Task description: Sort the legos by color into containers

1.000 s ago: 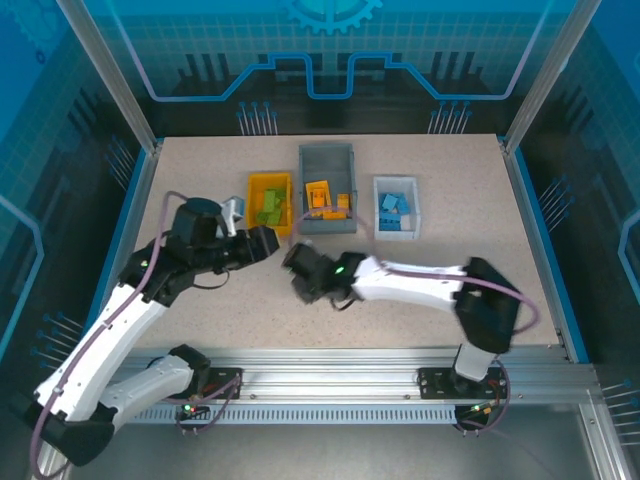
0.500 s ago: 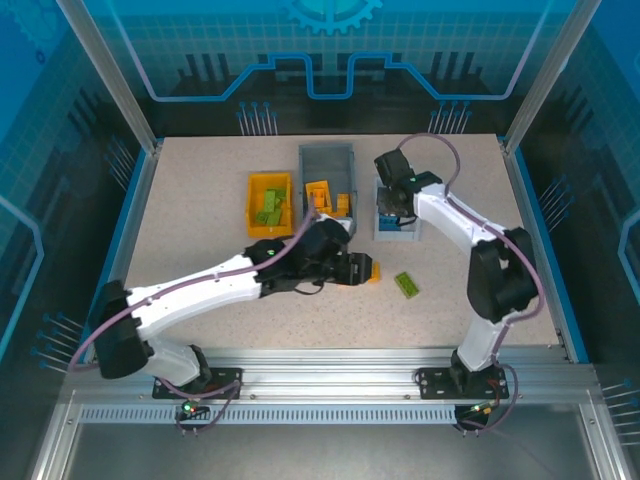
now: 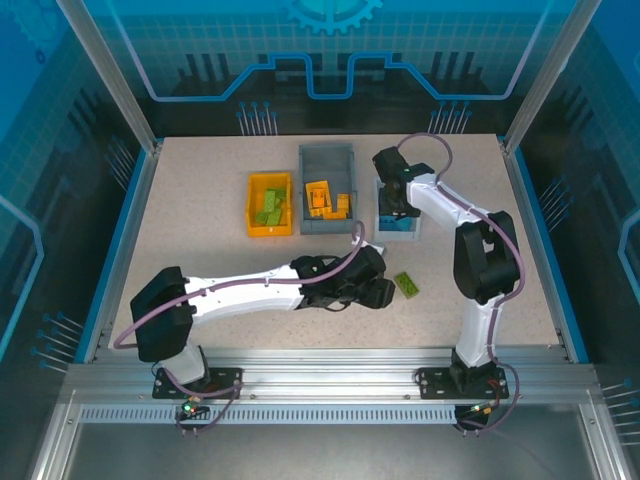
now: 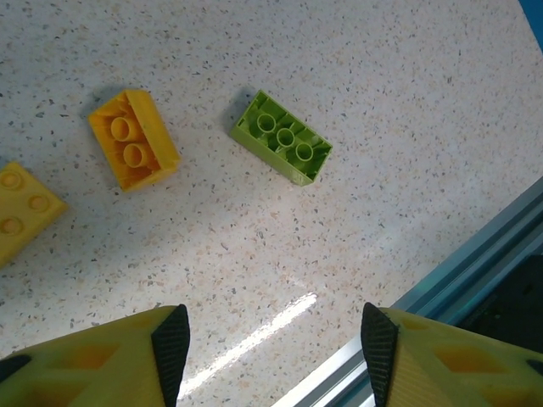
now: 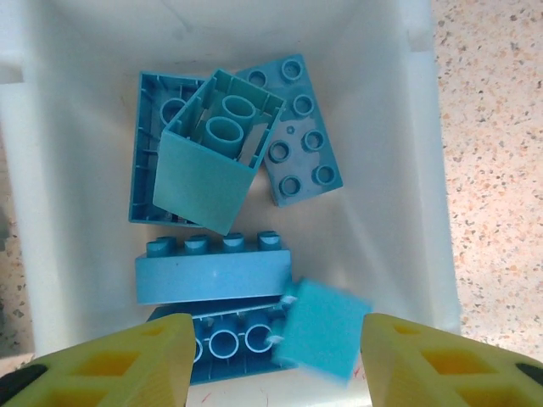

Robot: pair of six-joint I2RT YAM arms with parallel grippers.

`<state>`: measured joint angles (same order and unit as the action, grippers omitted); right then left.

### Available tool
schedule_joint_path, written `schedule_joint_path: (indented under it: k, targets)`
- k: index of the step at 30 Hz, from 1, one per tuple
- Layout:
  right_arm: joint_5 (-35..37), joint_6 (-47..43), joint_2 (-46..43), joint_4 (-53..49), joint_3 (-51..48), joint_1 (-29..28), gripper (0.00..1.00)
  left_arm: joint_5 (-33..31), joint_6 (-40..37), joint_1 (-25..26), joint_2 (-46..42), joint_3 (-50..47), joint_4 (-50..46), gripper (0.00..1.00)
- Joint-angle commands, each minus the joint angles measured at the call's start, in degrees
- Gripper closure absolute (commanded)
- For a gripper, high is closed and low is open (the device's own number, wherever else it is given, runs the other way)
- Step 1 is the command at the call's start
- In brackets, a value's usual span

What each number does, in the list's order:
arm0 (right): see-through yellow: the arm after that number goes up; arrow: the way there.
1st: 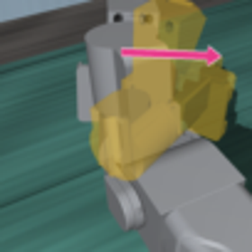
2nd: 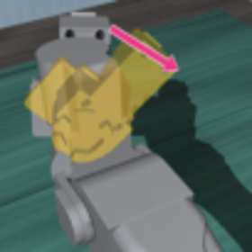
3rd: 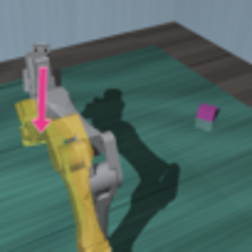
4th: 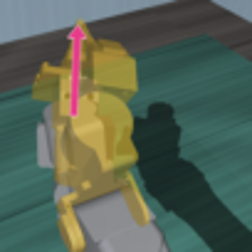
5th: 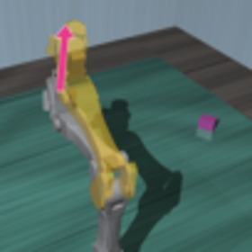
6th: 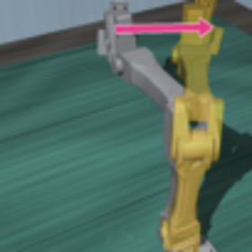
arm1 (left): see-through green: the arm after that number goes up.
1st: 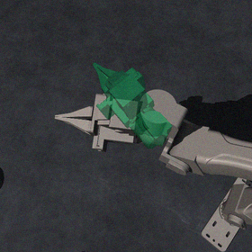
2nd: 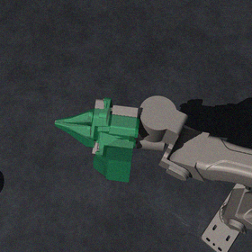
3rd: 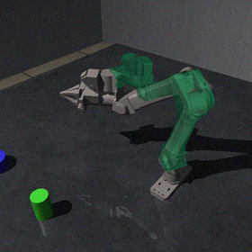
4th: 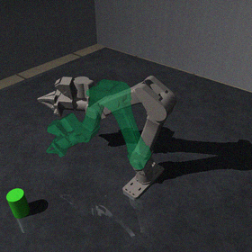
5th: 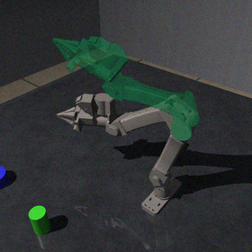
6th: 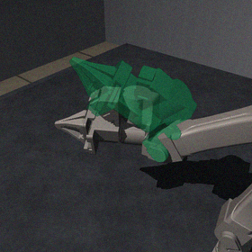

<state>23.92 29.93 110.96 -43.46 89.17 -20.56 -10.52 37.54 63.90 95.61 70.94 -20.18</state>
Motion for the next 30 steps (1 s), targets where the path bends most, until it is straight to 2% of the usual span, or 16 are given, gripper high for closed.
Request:
schedule_joint_path:
  k: [1,8,12,14,20,27,30]
  targets:
    - [1.7,-0.29,-7.22,-1.05,0.84,-1.49,0.45,0.06,-2.28,0.68,1.72,2.61,1.34,0.38]
    - [2.9,-0.4,-27.67,0.53,-10.17,-1.54,0.44,1.32,-2.62,1.44,10.31,9.71,-1.3,0.34]
    - [1.21,-0.65,-42.0,1.24,-20.06,-0.13,0.41,0.44,3.81,1.72,16.99,16.72,-4.42,0.34]
    - [0.47,-0.97,-49.99,1.22,-24.65,0.17,0.39,-1.57,8.16,1.95,20.89,21.56,-8.89,0.33]
    - [-0.11,-0.53,-69.69,-1.71,-31.62,0.43,0.35,-4.5,18.21,2.0,28.99,30.96,-15.93,0.28]
    - [1.73,0.81,-76.06,-9.08,-30.99,0.43,0.38,-4.93,24.01,1.71,36.38,41.6,-24.7,0.24]
    - [1.78,1.57,-77.91,-10.18,-30.99,0.43,0.39,-4.59,25.57,0.85,38.8,43.66,-25.08,0.24]
